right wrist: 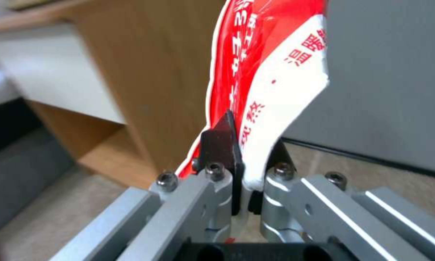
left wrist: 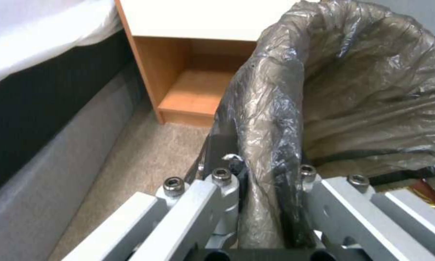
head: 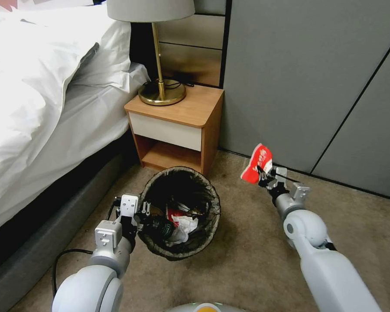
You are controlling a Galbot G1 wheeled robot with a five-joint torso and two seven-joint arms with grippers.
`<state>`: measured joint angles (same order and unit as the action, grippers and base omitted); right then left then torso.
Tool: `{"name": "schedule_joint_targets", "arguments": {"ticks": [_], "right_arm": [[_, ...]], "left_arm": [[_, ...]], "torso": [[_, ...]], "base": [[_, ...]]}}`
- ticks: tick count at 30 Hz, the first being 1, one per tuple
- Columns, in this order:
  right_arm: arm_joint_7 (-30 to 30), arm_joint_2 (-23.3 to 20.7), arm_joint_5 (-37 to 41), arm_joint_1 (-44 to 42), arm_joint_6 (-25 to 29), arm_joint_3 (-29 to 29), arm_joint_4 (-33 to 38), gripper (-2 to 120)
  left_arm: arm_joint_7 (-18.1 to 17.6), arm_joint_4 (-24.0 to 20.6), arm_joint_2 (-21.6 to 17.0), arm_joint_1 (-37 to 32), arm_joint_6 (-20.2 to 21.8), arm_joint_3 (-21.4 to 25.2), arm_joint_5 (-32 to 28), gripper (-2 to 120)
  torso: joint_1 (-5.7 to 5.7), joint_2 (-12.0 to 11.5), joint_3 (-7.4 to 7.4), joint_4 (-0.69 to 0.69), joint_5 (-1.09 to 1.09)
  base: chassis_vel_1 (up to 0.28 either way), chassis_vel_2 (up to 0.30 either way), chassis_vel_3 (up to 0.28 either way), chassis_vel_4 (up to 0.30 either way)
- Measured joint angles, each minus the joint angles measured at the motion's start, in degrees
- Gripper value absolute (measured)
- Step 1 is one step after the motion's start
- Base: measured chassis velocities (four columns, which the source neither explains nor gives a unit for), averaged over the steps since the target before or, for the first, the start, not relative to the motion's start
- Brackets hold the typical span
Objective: Pick up the trash bin, then pick up the garbage from the floor and place it into the trash bin.
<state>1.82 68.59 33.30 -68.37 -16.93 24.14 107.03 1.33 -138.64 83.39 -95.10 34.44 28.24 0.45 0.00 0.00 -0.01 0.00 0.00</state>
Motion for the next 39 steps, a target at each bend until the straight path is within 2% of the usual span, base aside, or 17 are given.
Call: {"name": "schedule_joint_targets", "arguments": {"ticks": [9, 12, 15, 17, 21, 23, 24, 27, 31, 39], "right_arm": [[0.32, -4.93, 4.68, -2.24, -4.67, -1.31, 11.74, 0], [0.04, -8.51, 7.54, -3.99, -6.89, -2.04, 19.27, 0], [-0.58, -9.41, 7.80, -4.40, -7.71, -2.74, 22.30, 0], [-1.37, -9.72, 7.57, -4.18, -8.88, -5.20, 24.59, 0], [-1.28, -9.60, 6.44, -3.00, -9.75, -9.36, 25.54, 0], [1.43, -6.93, 2.92, -0.01, -12.22, -17.90, 24.60, 0], [1.43, -6.93, 2.92, -0.01, -12.22, -17.90, 24.60, 0], [2.37, -4.73, -0.02, 0.82, -12.31, -22.96, 22.57, 0], [2.45, -4.20, -1.59, 0.57, -12.21, -25.44, 20.93, 0], [2.68, -4.01, -3.67, -0.21, -11.98, -26.85, 19.48, 0]], "left_arm": [[-0.55, -0.26, -0.86, 0.14, 1.30, -0.04, -0.49, 4], [-0.85, -0.31, -1.29, 0.23, 2.00, -0.03, -0.62, 4], [-1.22, -0.39, -1.45, 0.30, 2.52, -0.08, -0.77, 4], [-1.41, -0.40, -1.66, 0.40, 2.84, -0.21, -0.82, 4], [-1.44, -0.40, -1.76, 0.54, 2.97, -0.37, -0.83, 4], [-1.44, -0.40, -1.76, 0.75, 3.38, -0.81, -0.83, 4], [-1.44, -0.40, -1.76, 0.75, 3.38, -0.81, -0.83, 4], [-1.44, -0.45, -1.80, 0.81, 3.55, -0.87, -0.86, 4], [-1.44, -0.71, -1.90, 0.86, 3.73, -0.77, -1.26, 4], [-1.47, -0.85, -1.77, 0.88, 4.08, -1.02, -1.67, 4]], "torso": [[0.00, 0.00, 0.01, 0.01, 0.00], [0.00, 0.00, 0.00, 0.00, -0.01], [0.00, 0.00, 0.00, 0.00, -0.01], [0.00, 0.00, 0.00, 0.00, 0.01], [0.00, 0.00, 0.00, 0.00, 0.00], [0.01, 0.00, 0.00, 0.01, 0.00], [0.01, 0.00, 0.00, 0.01, 0.00], [0.00, 0.00, 0.01, 0.01, 0.00], [0.00, 0.00, 0.00, 0.01, 0.00], [0.00, 0.00, 0.00, 0.00, 0.00]], "base": [[0.000, 0.000, 0.000, 0.000], [0.000, 0.000, 0.000, 0.000], [0.000, 0.000, 0.000, 0.000], [0.000, 0.000, 0.000, 0.000], [0.000, 0.000, 0.000, 0.000], [0.000, 0.000, 0.000, 0.000], [0.000, 0.000, 0.000, 0.000], [0.000, 0.000, 0.000, 0.000], [0.000, 0.000, 0.000, 0.000], [0.000, 0.000, 0.000, 0.000]]}}
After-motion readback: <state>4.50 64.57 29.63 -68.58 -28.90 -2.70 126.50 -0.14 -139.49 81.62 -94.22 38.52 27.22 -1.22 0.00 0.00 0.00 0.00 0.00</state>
